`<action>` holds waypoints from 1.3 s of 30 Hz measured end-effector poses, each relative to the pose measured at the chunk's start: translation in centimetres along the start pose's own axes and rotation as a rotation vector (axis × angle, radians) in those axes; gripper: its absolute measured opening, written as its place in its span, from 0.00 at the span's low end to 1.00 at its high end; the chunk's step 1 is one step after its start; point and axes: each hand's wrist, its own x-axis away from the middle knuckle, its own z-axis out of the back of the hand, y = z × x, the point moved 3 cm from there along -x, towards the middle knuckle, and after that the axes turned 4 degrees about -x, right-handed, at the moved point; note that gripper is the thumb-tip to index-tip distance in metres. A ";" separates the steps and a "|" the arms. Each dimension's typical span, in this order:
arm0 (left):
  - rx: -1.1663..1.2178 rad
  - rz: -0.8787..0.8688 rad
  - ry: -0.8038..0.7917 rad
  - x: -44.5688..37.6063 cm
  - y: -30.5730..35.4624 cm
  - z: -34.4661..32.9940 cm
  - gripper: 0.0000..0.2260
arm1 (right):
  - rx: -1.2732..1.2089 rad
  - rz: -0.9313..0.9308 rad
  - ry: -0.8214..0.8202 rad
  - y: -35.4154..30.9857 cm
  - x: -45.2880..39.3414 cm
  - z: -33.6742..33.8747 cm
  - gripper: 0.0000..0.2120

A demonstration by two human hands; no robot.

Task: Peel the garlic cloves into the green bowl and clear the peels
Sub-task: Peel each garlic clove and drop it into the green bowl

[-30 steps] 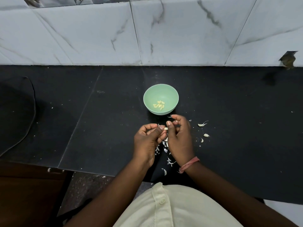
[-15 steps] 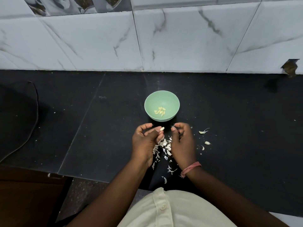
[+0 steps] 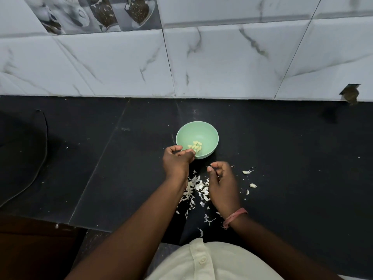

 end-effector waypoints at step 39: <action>0.173 0.422 -0.511 5.1 -0.8 4.6 0.24 | 0.514 0.163 -0.088 -1.7 6.2 -4.4 0.21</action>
